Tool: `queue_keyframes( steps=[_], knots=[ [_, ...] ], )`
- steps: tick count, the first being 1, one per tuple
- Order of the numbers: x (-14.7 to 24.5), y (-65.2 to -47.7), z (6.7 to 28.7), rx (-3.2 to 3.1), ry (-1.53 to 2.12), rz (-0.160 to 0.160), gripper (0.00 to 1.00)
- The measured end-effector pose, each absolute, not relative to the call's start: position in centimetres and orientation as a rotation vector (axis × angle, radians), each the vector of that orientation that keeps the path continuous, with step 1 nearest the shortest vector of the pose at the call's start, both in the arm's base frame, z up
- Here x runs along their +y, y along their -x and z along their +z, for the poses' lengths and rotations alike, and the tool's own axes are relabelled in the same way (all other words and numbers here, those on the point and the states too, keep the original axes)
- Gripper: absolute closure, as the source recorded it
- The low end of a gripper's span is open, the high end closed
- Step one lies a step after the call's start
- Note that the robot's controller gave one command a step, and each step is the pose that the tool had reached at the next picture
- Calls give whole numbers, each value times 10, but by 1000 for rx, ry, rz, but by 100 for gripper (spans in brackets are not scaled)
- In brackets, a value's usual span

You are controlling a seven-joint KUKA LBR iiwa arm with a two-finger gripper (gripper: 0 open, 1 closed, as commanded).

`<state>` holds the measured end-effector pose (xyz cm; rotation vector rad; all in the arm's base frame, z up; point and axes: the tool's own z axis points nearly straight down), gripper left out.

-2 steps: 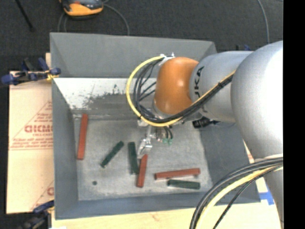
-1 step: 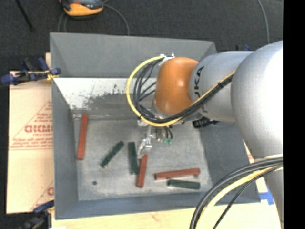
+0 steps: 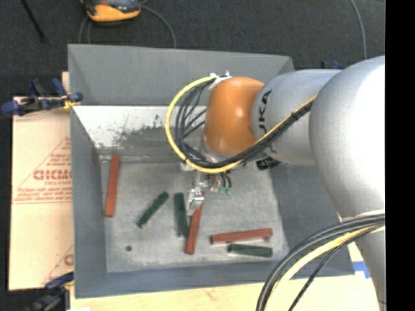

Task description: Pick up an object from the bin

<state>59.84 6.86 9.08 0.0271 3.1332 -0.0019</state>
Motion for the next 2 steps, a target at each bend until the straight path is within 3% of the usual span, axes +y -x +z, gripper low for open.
queue_keyframes(
  steps=[1,2],
  knots=[
    [88,-598,90,3115,184,-11,0],
    [95,-595,90,3118,130,-10,0]
  ],
)
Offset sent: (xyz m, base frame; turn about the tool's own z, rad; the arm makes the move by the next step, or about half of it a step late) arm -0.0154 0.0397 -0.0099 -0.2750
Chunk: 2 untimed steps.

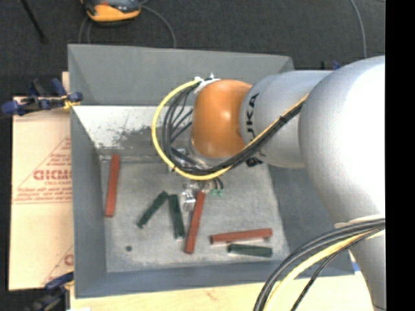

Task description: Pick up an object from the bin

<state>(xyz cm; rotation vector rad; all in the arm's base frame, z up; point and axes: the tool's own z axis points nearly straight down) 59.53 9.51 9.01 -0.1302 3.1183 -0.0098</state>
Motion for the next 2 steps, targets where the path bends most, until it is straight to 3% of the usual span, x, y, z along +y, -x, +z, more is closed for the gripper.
queue_keyframes(
  steps=[1,2],
  knots=[
    [119,-596,79,3080,645,-3,100],
    [119,-596,79,3079,645,-3,100]
  ],
)
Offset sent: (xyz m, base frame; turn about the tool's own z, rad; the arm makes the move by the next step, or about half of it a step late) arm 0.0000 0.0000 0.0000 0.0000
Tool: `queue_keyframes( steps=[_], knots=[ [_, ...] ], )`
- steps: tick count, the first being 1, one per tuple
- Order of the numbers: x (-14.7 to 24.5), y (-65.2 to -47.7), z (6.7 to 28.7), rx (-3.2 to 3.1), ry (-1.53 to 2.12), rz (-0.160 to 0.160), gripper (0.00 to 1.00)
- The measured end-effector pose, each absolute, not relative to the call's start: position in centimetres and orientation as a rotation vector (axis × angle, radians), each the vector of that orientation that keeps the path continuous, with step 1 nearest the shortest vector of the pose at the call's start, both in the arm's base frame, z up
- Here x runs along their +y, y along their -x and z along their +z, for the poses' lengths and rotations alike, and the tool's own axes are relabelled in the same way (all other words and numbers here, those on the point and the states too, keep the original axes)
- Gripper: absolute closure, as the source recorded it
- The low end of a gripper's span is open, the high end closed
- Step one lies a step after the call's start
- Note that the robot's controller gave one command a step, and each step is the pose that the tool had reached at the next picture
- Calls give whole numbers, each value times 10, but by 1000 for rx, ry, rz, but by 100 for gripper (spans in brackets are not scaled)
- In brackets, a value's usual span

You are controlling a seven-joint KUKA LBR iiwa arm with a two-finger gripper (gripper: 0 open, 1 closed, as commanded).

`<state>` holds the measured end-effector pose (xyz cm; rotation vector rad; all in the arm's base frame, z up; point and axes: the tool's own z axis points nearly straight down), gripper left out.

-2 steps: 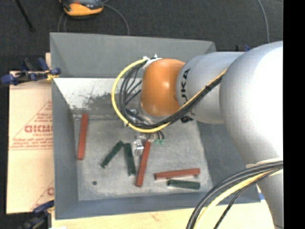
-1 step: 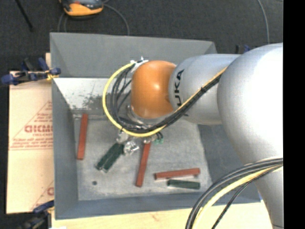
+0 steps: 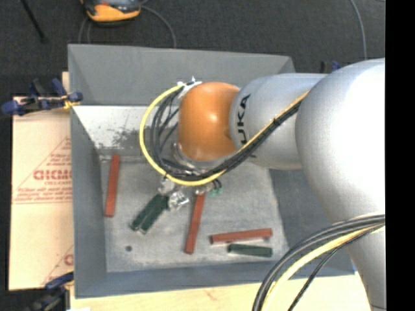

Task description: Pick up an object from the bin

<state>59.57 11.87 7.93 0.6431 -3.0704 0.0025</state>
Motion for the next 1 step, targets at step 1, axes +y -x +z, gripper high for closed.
queue_keyframes(
  steps=[1],
  knots=[
    [97,-584,244,-3086,-646,2,100]
  ],
)
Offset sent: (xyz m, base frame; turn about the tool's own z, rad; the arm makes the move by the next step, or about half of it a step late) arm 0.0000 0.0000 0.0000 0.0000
